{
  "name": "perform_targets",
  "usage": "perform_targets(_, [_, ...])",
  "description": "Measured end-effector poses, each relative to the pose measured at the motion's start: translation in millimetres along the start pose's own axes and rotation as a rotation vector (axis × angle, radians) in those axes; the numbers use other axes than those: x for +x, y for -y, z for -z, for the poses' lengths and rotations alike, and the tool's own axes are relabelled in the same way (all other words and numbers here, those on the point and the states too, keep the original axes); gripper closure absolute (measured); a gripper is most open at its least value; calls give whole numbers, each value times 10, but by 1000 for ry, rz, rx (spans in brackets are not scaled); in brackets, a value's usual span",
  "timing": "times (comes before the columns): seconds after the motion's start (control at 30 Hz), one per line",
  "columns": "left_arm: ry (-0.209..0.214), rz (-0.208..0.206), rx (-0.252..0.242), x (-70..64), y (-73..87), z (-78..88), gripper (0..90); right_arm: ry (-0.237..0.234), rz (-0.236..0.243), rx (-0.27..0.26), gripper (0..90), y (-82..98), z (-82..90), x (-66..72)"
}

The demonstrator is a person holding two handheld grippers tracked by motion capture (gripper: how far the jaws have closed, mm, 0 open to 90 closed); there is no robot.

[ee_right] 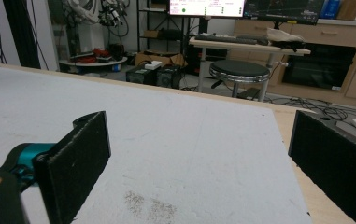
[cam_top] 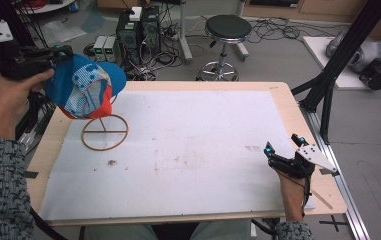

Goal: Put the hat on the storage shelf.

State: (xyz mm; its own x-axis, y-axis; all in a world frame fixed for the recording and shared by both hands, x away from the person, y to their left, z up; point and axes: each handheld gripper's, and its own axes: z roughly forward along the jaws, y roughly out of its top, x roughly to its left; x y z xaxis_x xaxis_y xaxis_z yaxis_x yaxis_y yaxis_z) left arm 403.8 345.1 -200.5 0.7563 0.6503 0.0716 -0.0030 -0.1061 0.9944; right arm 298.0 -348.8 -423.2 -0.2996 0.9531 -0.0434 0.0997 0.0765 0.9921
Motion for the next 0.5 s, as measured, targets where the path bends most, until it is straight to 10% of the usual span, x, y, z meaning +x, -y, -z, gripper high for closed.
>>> perform_targets(0.5, [-40,54,37,152,342,65,875,-2,3,4,46,2,-2,3])
